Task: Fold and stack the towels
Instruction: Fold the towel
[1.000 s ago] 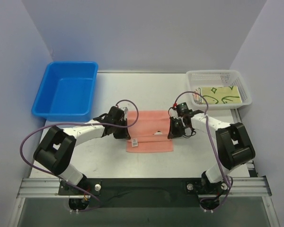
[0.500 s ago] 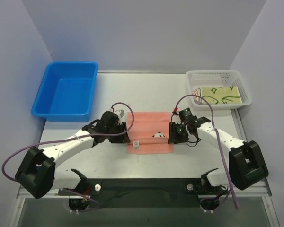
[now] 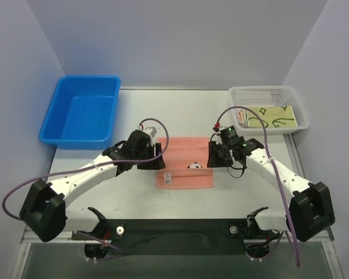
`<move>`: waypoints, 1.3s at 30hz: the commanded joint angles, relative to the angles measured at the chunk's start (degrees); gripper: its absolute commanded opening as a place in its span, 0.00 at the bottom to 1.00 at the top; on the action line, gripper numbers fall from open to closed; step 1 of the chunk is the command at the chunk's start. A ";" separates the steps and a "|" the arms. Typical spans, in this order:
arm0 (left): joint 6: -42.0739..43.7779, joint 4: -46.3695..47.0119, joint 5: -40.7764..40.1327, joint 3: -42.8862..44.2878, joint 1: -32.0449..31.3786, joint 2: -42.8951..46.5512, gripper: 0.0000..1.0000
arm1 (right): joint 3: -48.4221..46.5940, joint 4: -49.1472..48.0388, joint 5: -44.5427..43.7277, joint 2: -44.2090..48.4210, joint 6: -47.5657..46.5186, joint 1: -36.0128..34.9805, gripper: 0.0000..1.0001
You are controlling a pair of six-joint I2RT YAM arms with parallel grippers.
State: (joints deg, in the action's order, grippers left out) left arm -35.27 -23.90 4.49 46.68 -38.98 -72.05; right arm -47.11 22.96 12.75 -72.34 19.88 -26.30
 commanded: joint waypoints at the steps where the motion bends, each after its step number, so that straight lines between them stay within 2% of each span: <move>1: 2.83 1.40 -4.05 10.17 0.75 -8.26 0.66 | -7.53 -0.37 -6.41 -5.43 1.04 0.20 0.34; 6: 5.47 -1.23 -4.49 20.36 1.10 -22.57 0.54 | -11.86 -0.63 -6.34 -15.71 0.95 -0.41 0.32; 9: 5.56 -2.99 -1.07 20.92 0.05 -26.20 0.51 | -11.07 -0.72 -5.11 -18.71 0.51 -1.37 0.31; 10: 5.65 -3.25 -0.37 20.22 -0.39 -26.30 0.46 | -10.37 -0.72 -4.76 -18.81 0.51 -1.82 0.31; 11: 5.56 -3.34 -0.10 19.34 -0.83 -26.30 0.45 | -8.89 -0.64 -3.80 -18.81 0.25 -2.17 0.30; 15: 4.86 -3.52 1.92 12.67 -3.55 -22.19 0.45 | -3.09 -0.20 -1.86 -13.65 0.07 -5.24 0.30; 19: 2.93 -3.61 4.11 1.88 -7.33 -15.41 0.45 | 3.24 1.38 -0.80 -6.25 0.42 -8.84 0.30; 22: 1.43 -4.39 5.44 -2.80 -9.27 -10.49 0.45 | 7.38 2.61 -1.76 -0.80 1.13 -9.03 0.30; 25: -1.11 -4.84 3.26 -6.59 -9.80 -3.99 0.46 | 9.05 2.88 -2.12 3.33 1.83 -9.03 0.30; 30: -4.19 -5.37 -3.43 -5.81 -9.53 2.52 0.56 | 6.78 1.83 -3.79 2.38 3.67 -9.03 0.29; 33: -5.16 -5.28 -6.33 -5.11 -9.45 1.57 0.64 | 5.28 -1.58 -3.53 1.24 5.08 -9.03 0.29; 37: -5.43 -4.06 -9.67 -4.58 -8.48 -0.98 0.65 | 2.91 -5.02 -2.39 -3.15 5.08 -9.11 0.29; 39: -5.69 -3.09 -9.33 -5.01 -8.30 -2.73 0.62 | 1.42 -6.87 -0.64 -5.87 5.17 -9.38 0.27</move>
State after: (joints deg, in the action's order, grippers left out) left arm -39.66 -29.56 -2.02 39.83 -47.88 -72.97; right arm -42.54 19.33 10.92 -74.98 24.12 -35.35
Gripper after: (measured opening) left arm 0.631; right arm 0.280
